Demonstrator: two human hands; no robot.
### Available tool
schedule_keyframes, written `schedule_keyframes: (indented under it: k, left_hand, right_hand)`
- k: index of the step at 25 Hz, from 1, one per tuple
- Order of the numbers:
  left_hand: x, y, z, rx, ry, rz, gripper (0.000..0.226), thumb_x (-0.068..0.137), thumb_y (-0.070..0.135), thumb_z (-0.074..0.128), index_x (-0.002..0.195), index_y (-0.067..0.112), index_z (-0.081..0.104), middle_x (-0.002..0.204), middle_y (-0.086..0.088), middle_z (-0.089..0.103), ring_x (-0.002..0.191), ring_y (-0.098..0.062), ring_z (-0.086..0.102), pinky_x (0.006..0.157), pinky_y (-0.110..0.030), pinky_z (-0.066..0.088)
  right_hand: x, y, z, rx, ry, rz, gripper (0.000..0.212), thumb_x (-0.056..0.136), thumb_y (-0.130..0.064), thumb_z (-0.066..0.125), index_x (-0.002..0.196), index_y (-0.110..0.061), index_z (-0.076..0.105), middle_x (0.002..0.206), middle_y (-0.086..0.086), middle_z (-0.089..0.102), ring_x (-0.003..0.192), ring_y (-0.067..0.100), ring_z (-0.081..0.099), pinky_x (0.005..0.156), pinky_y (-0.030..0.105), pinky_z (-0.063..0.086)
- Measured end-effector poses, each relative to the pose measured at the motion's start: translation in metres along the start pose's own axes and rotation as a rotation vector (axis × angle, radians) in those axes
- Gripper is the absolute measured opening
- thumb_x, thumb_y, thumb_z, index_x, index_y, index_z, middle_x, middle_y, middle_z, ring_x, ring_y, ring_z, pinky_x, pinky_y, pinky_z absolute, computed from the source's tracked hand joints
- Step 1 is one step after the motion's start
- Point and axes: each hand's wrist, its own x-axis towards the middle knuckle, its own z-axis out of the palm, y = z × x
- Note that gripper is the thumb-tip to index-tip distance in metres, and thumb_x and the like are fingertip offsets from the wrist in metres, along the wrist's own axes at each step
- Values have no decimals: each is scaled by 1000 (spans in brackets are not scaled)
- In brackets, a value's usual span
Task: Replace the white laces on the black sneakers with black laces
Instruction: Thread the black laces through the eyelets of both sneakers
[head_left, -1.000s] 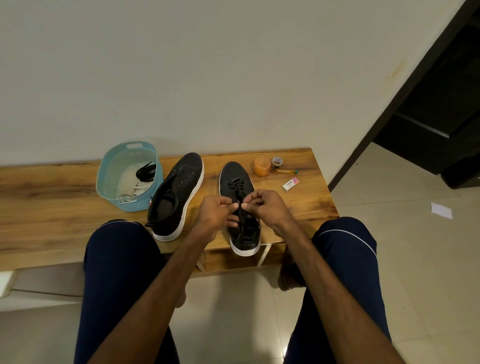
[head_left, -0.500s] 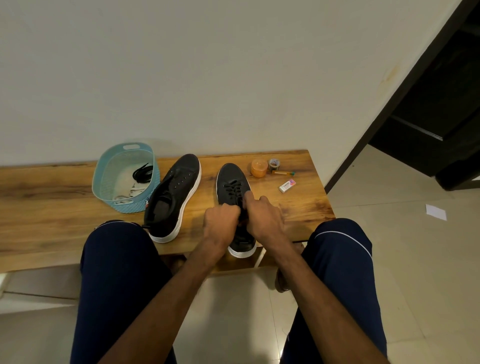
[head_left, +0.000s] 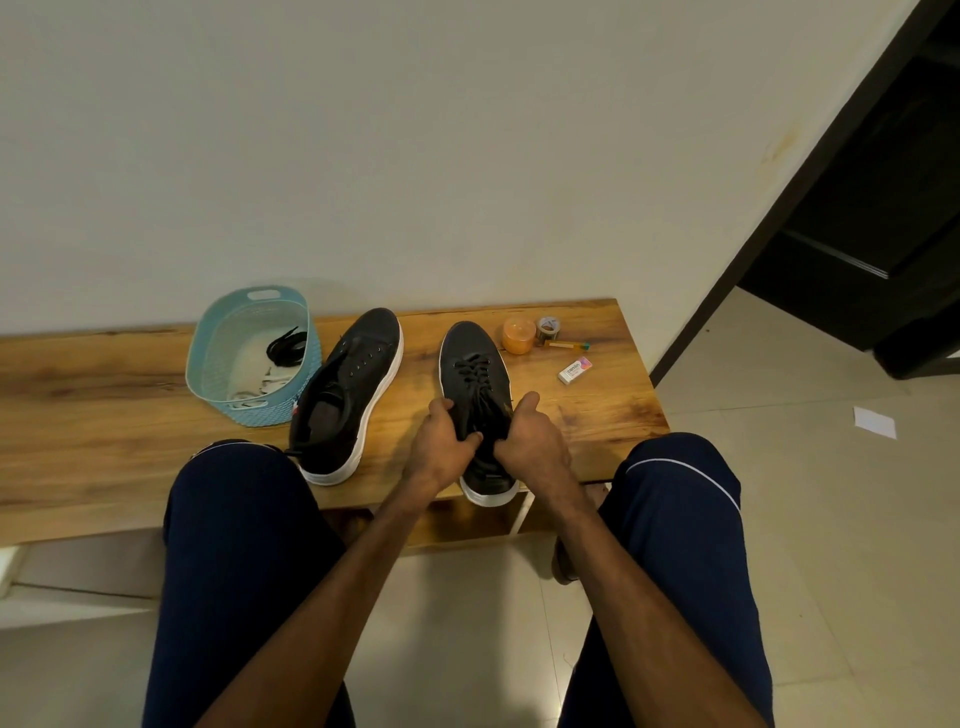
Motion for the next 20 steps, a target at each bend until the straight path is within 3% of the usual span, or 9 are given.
schedule_keyframes:
  k: [6,9,12,14,16,18,20]
  left_hand:
    - [-3,9,-12,-56,-119,37,52,100,29,54,147,12,36,143,-9,53,127,-24,55,100,-37,49]
    - [-10,9,-51,74,64,133,41,101,31,52,139,16,46,140,-4,54,123,-22,55,100,-40,47]
    - [-23,-3,-108,369,316,202,35,99,23,53,133,16,51,132,-5,56,116,-24,57,92,-43,49]
    - [-35,-24,-140,574,345,140,36,97,17,53,133,16,51,132,-7,53,116,-26,53,88,-42,48]
    - [-52,-50,-154,717,222,22,47,95,13,53,141,17,44,140,-8,46,124,-27,46,92,-42,48]
    - [-65,-68,-151,784,52,-82,60,94,9,51,149,19,31,149,-10,36,132,-30,39,99,-44,45]
    - [-68,-74,-142,784,23,-98,67,92,7,54,151,19,25,152,-9,33,133,-28,40,100,-43,45]
  right_hand:
    - [2,1,-5,-84,104,-49,47,91,-26,65,125,-9,36,115,13,63,102,32,64,77,41,53]
    - [-1,-11,-10,-190,181,-109,56,90,-33,68,132,-11,37,128,12,54,115,31,55,83,42,50]
    - [-10,-36,-5,-231,309,-336,51,93,-32,64,135,-14,41,137,9,48,125,28,44,94,45,47]
    - [-20,-58,7,-115,195,-561,44,96,-27,60,136,-18,44,140,4,48,128,24,44,100,42,45]
    - [-35,-78,27,-94,-19,-757,48,97,-21,57,143,-21,40,148,2,43,130,23,44,104,42,45]
    - [-45,-93,50,-192,-158,-844,59,97,-17,55,150,-22,32,156,1,35,133,24,43,105,43,45]
    - [-46,-100,67,-292,-202,-850,67,96,-15,55,155,-23,24,162,-1,25,136,25,41,105,42,45]
